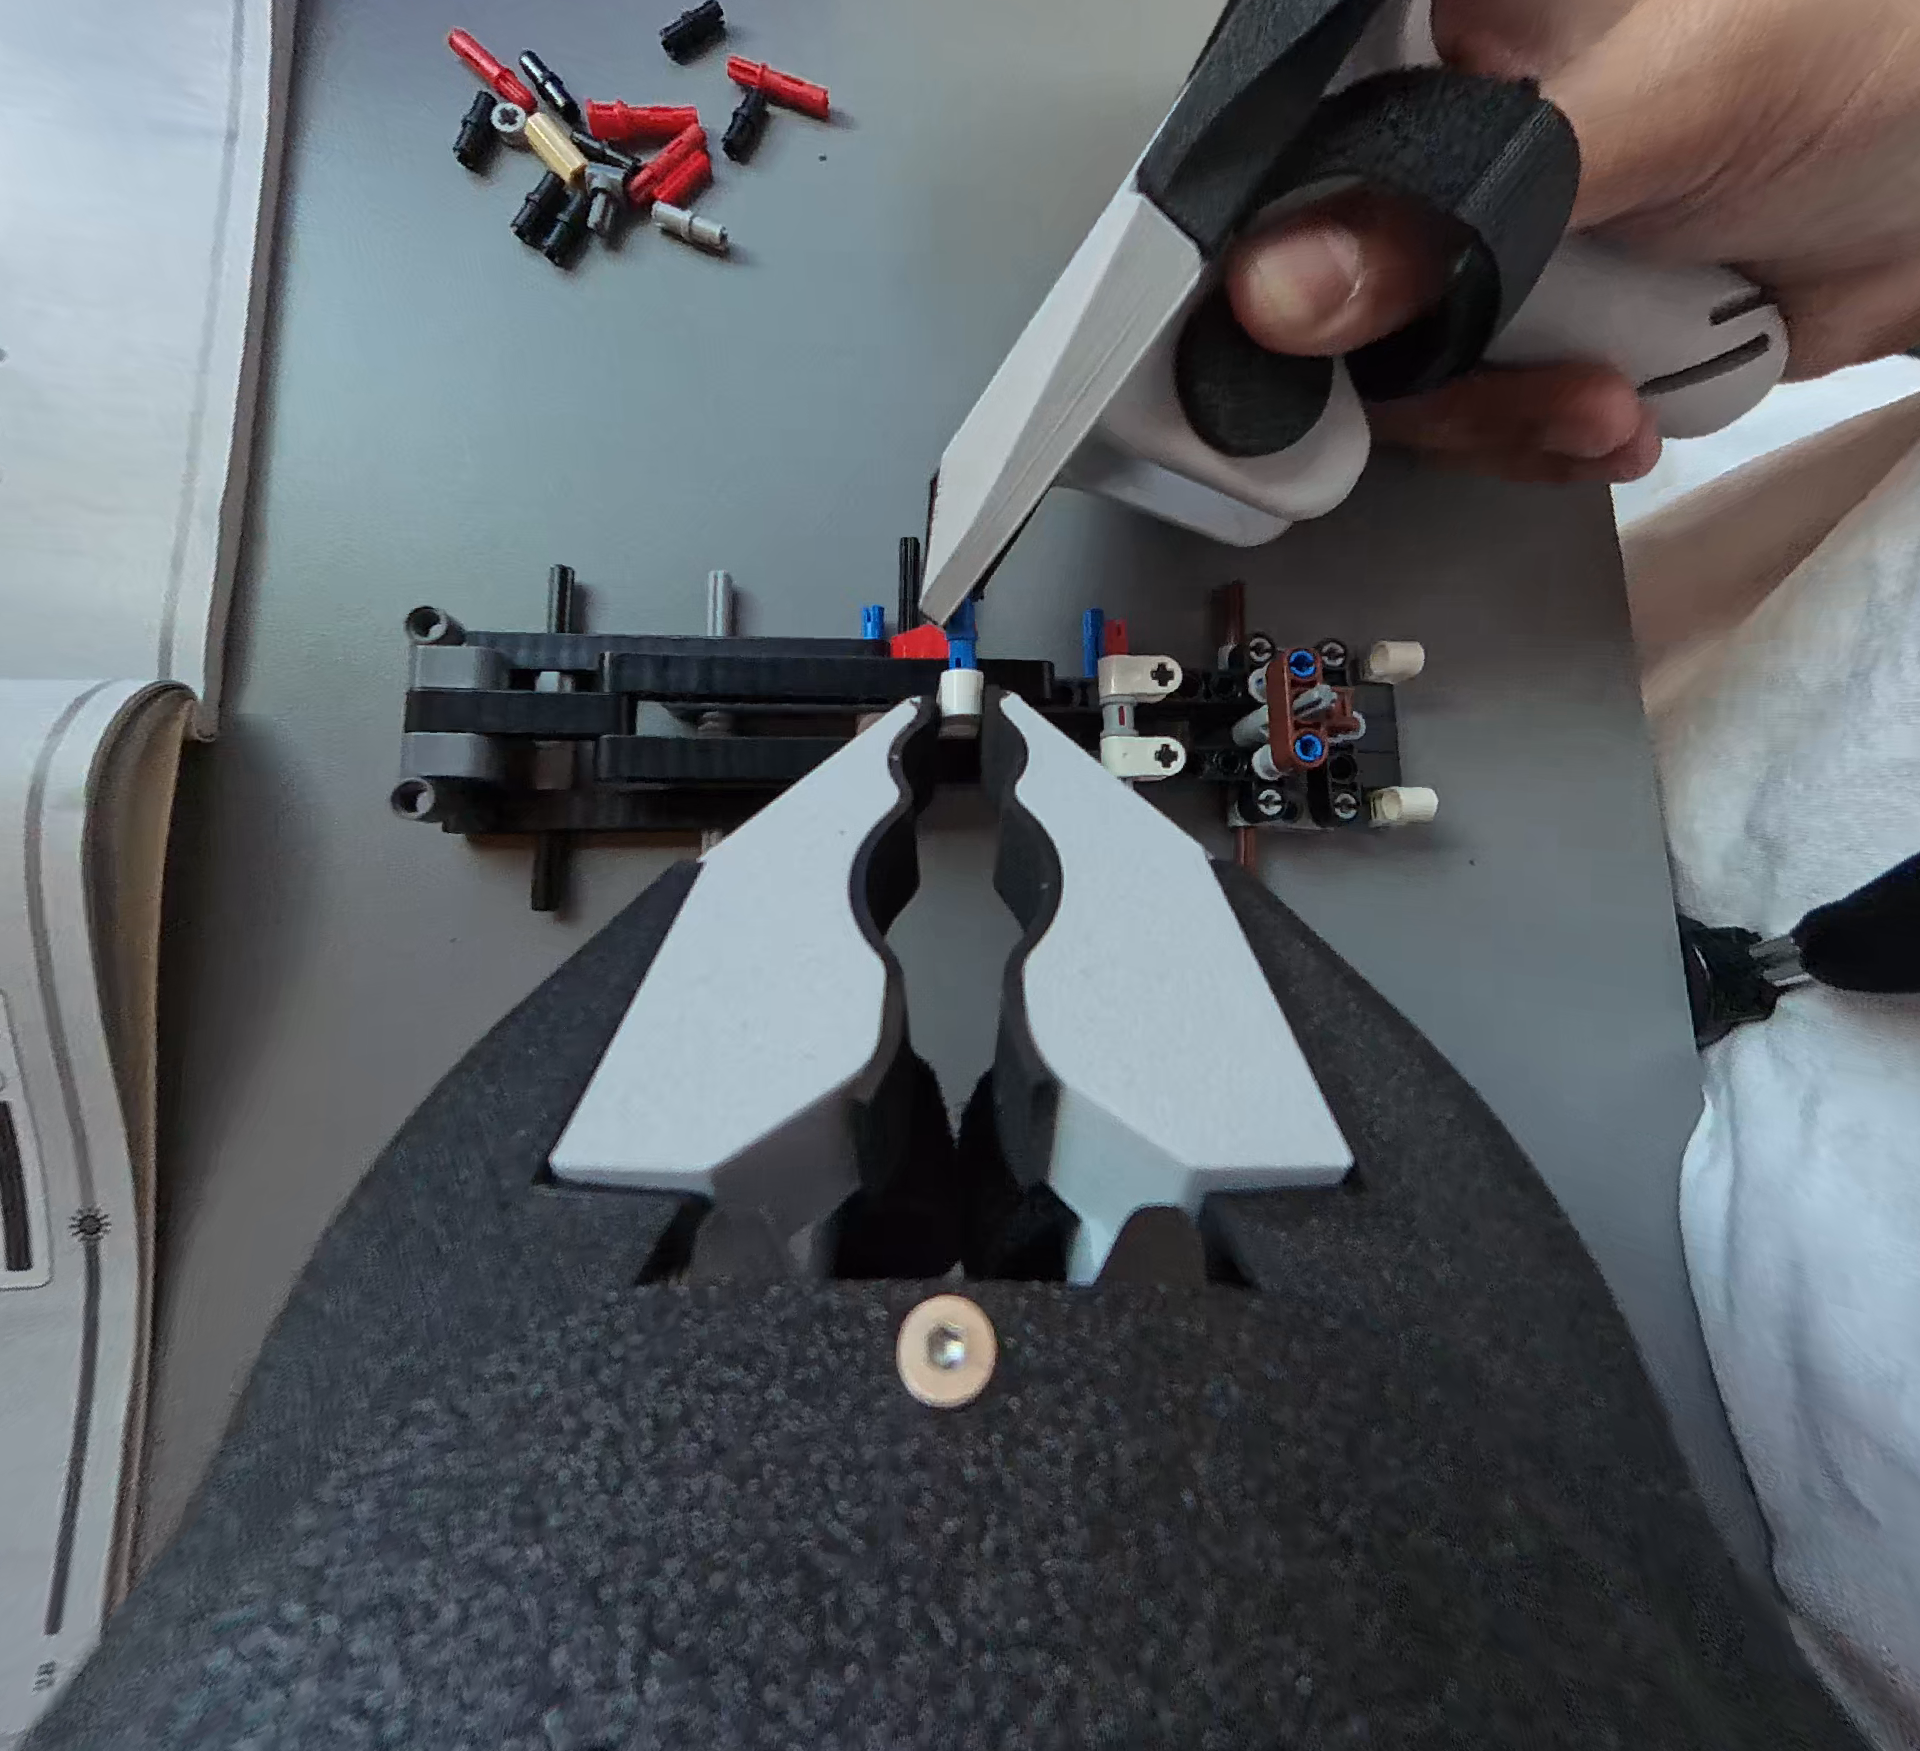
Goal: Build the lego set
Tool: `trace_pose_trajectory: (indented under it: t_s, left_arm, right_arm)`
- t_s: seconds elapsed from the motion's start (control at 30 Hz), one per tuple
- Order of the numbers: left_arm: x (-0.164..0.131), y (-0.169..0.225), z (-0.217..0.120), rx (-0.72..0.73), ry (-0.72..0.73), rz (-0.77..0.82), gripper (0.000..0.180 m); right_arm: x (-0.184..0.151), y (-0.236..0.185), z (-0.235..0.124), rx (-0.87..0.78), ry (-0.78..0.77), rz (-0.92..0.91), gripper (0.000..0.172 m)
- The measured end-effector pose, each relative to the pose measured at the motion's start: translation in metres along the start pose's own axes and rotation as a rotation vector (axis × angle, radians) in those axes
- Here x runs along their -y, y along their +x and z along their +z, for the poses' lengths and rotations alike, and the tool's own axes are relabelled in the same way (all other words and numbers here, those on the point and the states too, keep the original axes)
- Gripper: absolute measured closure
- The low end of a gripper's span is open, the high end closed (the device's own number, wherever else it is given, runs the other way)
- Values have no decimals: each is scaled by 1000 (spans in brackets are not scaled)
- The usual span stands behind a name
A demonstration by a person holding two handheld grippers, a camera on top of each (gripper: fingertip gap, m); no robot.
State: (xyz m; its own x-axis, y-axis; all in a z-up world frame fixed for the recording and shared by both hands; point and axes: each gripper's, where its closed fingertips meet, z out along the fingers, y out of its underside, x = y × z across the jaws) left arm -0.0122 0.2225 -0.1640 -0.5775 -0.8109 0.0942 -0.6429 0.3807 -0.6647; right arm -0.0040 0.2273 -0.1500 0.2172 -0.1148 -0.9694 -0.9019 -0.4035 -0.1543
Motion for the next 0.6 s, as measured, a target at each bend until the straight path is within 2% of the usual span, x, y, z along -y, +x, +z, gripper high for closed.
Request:
trace_pose_trajectory:
  t_s: [0.03,0.33,0.6]
  left_arm:
    - [0,0,0,3,4,-8,175]
    - [1,2,1,31,71,-86,174]
    - [3,8,2,28,88,-63,174]
  right_arm:
    - [0,0,0,-1,8,1,169]
    - [-4,4,-3,-15,13,13,167]
    - [2,3,-9,-14,50,-23,169]
